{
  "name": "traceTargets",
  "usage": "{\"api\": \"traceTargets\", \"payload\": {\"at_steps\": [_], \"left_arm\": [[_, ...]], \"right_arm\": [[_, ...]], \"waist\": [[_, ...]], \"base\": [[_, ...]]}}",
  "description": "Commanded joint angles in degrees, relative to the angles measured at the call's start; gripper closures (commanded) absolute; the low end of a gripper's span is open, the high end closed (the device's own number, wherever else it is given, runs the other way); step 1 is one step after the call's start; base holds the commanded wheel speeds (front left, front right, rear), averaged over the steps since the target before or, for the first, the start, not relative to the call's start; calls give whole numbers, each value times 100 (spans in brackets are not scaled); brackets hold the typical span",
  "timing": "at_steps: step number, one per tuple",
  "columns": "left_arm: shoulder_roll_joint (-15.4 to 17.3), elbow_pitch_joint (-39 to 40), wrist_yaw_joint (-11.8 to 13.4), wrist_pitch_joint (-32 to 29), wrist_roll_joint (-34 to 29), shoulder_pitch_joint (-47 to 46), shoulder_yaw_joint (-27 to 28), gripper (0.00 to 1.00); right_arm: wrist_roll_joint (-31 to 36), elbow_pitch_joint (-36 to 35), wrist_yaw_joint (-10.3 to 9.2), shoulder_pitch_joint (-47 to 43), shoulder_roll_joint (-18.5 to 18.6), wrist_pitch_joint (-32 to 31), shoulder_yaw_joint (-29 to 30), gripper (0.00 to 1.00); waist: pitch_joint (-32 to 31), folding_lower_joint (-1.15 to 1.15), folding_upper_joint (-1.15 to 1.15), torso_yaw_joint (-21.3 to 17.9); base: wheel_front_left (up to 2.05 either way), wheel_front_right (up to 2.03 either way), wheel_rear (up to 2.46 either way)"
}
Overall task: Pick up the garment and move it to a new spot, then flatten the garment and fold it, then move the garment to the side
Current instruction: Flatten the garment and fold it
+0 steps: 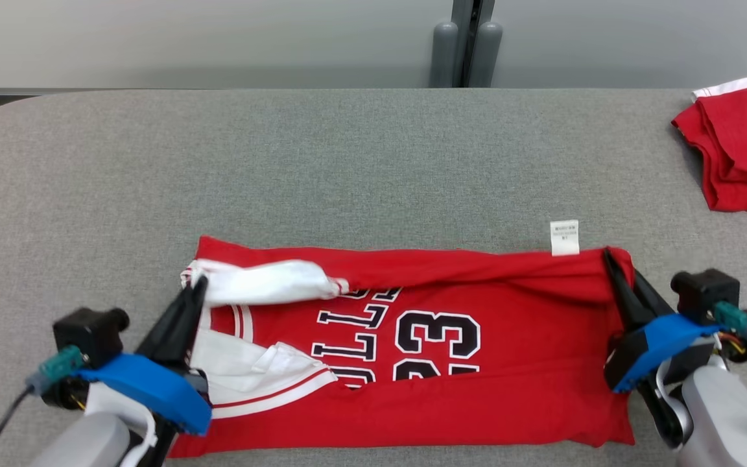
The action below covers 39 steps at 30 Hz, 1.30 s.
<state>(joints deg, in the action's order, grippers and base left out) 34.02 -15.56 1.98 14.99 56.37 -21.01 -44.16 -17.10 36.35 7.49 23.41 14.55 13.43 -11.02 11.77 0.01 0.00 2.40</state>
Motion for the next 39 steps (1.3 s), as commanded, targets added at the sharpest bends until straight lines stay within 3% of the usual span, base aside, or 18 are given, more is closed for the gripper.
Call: {"api": "traceTargets", "payload": {"at_steps": [1,15,16,17,18,27,33,39], "left_arm": [[-25,23,21,24,-22,62,24,100],[-375,33,292,24,-264,1143,608,100],[-401,43,350,25,-317,1174,707,100],[-425,65,384,25,-396,1215,774,53],[-480,97,404,25,-452,1268,855,0],[-1129,548,307,24,-1776,1624,2214,0],[-1839,893,114,25,-2934,1865,3329,0],[-2372,1037,-111,25,-3868,2013,4081,0]], "right_arm": [[-43,-36,1,-110,9,39,17,100],[83,-870,1,-1179,-315,177,346,100],[90,-985,1,-1241,-340,177,399,62],[70,-1077,1,-1314,-380,176,425,0],[86,-1177,1,-1389,-386,175,484,0],[185,-2013,1,-1697,-438,175,897,0],[321,-1483,2,-1525,-481,150,1049,0],[450,-889,1,-1396,-689,-66,1087,0]], "waist": [[-15,-1,0,12],[-168,-1,0,15],[-177,-1,0,22],[-191,-1,0,22],[-201,-1,0,24],[-243,-1,0,-17],[-256,-1,0,5],[-234,-1,0,3]], "base": [[0,0,0],[0,0,0],[0,0,0],[0,0,0],[0,0,0],[0,0,0],[0,0,0],[0,0,0]]}}
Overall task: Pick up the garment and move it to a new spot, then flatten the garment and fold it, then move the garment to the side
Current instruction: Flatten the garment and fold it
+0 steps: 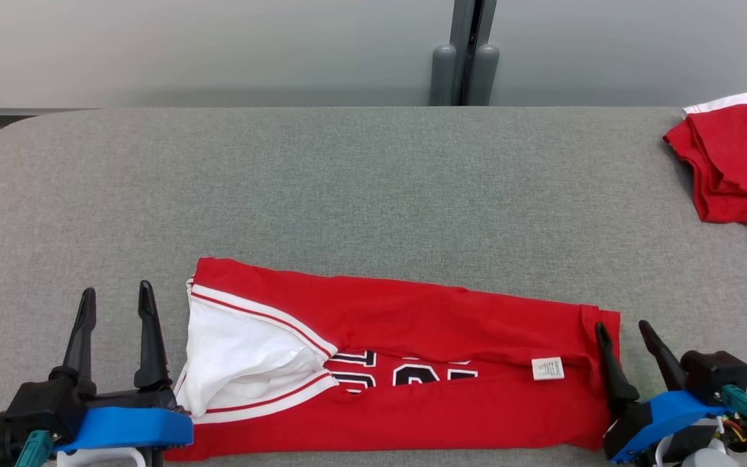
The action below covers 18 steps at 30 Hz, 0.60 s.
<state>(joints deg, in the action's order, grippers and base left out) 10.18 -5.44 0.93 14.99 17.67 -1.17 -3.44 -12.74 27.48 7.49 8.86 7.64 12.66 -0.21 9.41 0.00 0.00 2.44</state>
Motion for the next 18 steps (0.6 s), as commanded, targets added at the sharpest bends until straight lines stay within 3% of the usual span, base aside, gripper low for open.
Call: {"api": "traceTargets", "payload": {"at_steps": [1,13,14,15,16,18], "left_arm": [[-75,12,-48,25,-88,53,103,0],[-537,-209,-371,25,-969,-43,851,0],[-562,-231,-395,25,-1003,-33,876,0],[-584,-259,-407,25,-1034,-20,900,0],[-600,-277,-436,25,-1056,-10,922,0],[-626,-306,-453,25,-1104,9,964,0]], "right_arm": [[13,68,1,87,-33,-7,9,0],[39,952,3,135,-207,-306,-215,0],[9,971,6,129,-236,-291,-289,9],[-27,979,8,124,-256,-272,-347,61],[-68,973,8,119,-268,-257,-411,100],[-124,973,8,117,-261,-201,-464,100]], "waist": [[8,0,0,-3],[23,0,0,17],[15,0,0,16],[6,0,0,16],[-4,0,0,12],[-26,0,0,-6]], "base": [[0,0,0],[0,0,0],[0,0,0],[0,0,0],[0,0,0],[0,0,0]]}}
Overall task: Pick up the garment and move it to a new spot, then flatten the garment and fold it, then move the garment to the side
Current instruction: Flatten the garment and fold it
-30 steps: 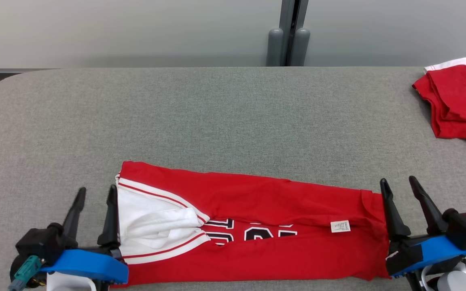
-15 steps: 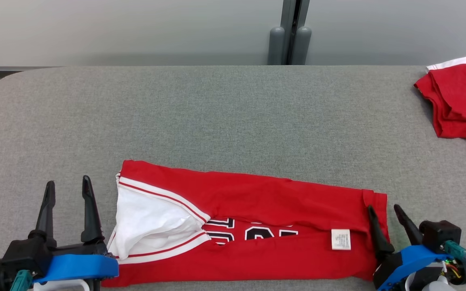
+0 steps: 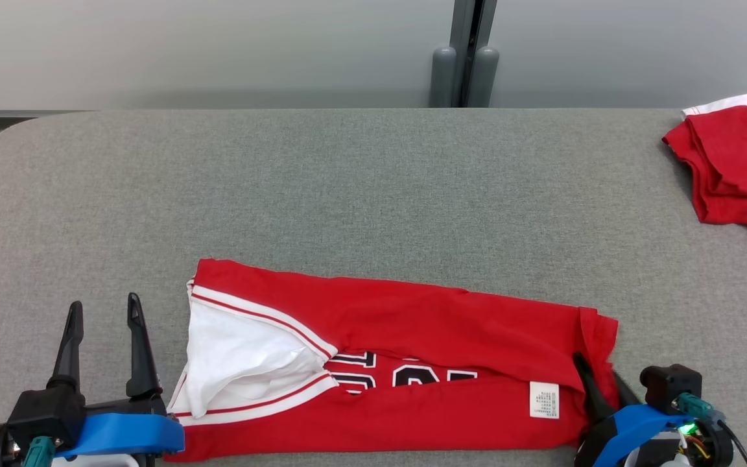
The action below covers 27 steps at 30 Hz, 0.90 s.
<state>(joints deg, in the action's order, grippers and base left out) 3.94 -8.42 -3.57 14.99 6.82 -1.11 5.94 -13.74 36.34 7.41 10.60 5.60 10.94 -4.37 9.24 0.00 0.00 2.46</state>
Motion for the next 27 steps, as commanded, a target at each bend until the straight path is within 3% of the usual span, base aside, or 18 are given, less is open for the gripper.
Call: {"api": "traceTargets", "payload": {"at_steps": [1,13,21,27], "left_arm": [[-15,-26,-22,25,-51,18,36,0],[-80,-87,-96,25,-238,87,69,0],[-95,-96,-130,25,-257,77,46,0],[-101,-121,-127,25,-258,71,112,0]], "right_arm": [[-54,89,14,-53,-45,-1,-56,100],[-143,9,7,203,621,121,395,100],[-120,-14,8,196,1322,-169,830,100],[-93,-329,8,130,1432,-459,884,100]], "waist": [[-21,0,0,-19],[-138,0,0,-161],[-152,0,0,-199],[-133,0,0,-252]], "base": [[0,0,0],[0,0,0],[0,0,0],[0,0,0]]}}
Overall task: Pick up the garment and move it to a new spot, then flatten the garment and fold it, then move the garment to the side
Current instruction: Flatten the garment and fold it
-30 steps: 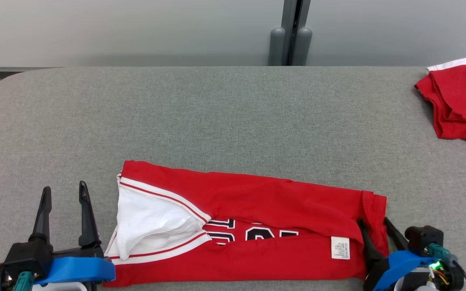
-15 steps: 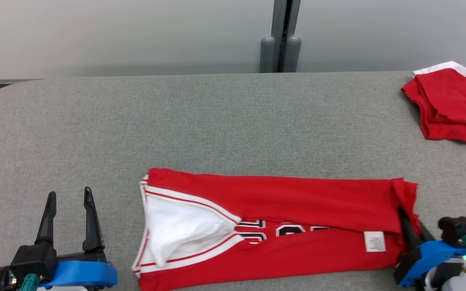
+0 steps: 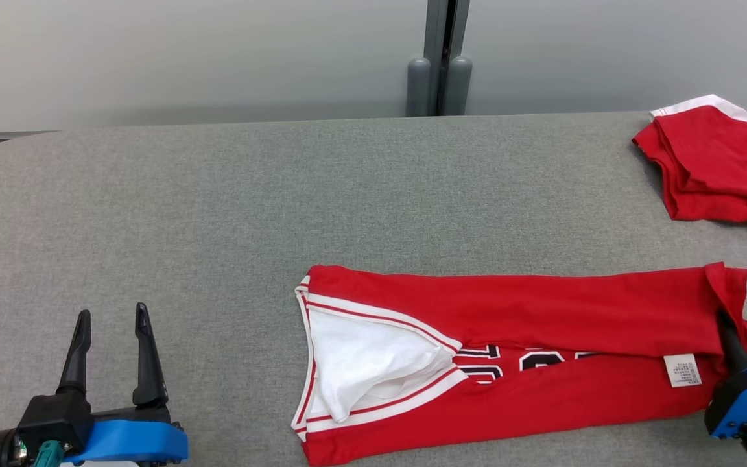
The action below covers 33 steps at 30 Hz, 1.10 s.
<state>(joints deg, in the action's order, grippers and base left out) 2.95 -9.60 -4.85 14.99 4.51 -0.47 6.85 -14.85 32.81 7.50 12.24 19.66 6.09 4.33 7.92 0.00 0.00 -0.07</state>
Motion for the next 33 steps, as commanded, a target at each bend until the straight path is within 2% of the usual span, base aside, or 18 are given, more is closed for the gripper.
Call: {"api": "traceTargets", "payload": {"at_steps": [1,10,20,25,33], "left_arm": [[-3,-11,0,25,-28,11,27,0],[-5,-52,3,25,35,-66,-20,0],[-4,-108,28,25,77,-141,-132,0],[-4,-147,22,25,89,-210,-218,0],[-4,-229,-12,25,100,-356,-314,0]], "right_arm": [[2,-49,-1,-59,-7,-19,-5,100],[-71,-1156,0,-402,-371,-349,-403,100],[-111,-2265,0,-523,-840,-764,-1269,100],[-132,-2370,0,-264,-1142,-838,-1803,100],[-159,-2050,0,253,-1484,-739,-2563,100]], "waist": [[1,0,0,-8],[66,0,0,-50],[121,0,0,-35],[153,0,0,36],[263,0,0,200]], "base": [[0,0,0],[0,0,0],[0,0,0],[0,0,0],[0,0,0]]}}
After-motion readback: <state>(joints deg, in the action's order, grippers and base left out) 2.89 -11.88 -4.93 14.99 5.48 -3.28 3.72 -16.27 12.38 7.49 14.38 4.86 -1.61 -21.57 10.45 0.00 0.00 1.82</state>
